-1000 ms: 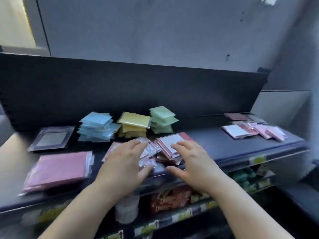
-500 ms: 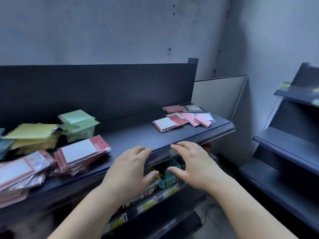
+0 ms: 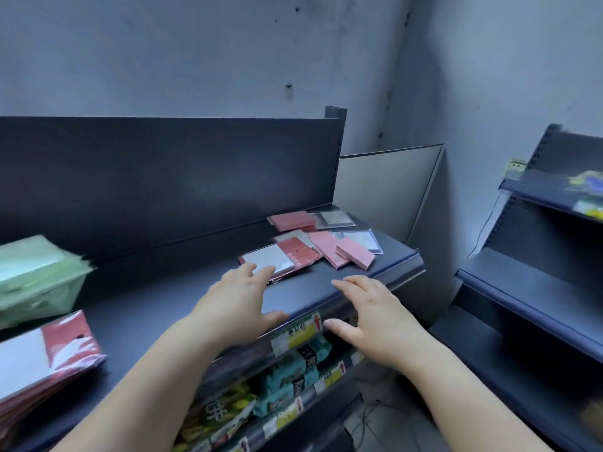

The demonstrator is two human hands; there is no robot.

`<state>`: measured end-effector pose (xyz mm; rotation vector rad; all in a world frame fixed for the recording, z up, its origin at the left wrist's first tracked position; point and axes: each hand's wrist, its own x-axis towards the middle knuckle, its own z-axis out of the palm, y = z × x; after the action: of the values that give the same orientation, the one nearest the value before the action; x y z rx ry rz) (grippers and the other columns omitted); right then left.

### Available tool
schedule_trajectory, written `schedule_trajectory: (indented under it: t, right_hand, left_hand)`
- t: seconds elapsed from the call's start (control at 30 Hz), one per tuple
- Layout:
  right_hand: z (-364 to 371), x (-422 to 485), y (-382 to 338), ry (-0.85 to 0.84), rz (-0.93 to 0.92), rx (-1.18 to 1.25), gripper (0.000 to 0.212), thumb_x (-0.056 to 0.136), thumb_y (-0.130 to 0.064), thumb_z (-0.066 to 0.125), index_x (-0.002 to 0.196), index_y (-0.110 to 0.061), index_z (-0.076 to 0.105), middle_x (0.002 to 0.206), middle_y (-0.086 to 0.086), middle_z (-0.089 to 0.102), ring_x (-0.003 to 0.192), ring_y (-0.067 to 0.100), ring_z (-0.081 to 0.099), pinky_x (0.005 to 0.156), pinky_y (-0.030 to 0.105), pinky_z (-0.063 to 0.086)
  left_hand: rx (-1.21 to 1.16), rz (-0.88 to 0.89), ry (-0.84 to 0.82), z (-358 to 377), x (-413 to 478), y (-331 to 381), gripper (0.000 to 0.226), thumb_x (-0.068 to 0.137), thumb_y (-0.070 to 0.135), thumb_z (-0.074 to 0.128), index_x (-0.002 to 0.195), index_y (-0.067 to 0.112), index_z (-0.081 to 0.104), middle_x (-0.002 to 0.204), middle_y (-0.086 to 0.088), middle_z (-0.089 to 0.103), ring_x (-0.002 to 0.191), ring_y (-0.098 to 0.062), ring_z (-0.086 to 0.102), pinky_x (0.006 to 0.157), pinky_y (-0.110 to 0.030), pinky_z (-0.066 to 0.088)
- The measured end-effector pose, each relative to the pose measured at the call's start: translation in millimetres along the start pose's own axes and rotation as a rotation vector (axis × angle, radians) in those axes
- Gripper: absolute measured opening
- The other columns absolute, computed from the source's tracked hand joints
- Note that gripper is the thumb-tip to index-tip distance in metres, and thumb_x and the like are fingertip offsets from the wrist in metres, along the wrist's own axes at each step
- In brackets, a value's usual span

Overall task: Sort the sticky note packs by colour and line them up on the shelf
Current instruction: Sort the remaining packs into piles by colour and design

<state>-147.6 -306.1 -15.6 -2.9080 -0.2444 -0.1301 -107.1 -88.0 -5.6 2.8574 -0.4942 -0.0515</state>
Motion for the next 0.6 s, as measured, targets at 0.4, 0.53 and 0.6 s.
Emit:
schedule_trajectory:
  t: [0.4,0.53,0.6]
  right_hand:
    - [19,85,51,0.038,0.152,0.082,0.059,0.094,-0.043,0.049,0.147,-0.027,0.029,0.149,-0.007,0.031,0.138,0.014,0.023,0.115,0.033,0.023]
    - [19,107,65,0.062,0.189,0.084,0.056,0.096,-0.039,0.047,0.147,-0.025,0.029,0.151,-0.001,0.028,0.139,0.02,0.023,0.115,0.034,0.021]
    - [20,116,70,0.054,0.206,0.079,0.058,0.096,-0.038,0.046,0.149,-0.025,0.025,0.153,0.003,0.026,0.14,0.023,0.023,0.115,0.035,0.021]
  left_hand:
    - [0.056,0.038,-0.159,8,91,0,0.085,0.087,0.057,0.056,0.152,0.03,0.01,0.16,-0.004,0.009,0.145,-0.025,0.016,0.113,-0.04,0.03]
    - [0.059,-0.068,-0.16,12,105,-9,0.088,0.086,0.057,0.057,0.153,0.03,0.005,0.16,-0.007,0.007,0.146,-0.027,0.012,0.112,-0.041,0.029]
    - [0.032,-0.141,-0.151,17,111,-15,0.09,0.085,0.058,0.058,0.152,0.026,0.008,0.159,-0.011,0.01,0.146,-0.028,0.013,0.113,-0.041,0.028]
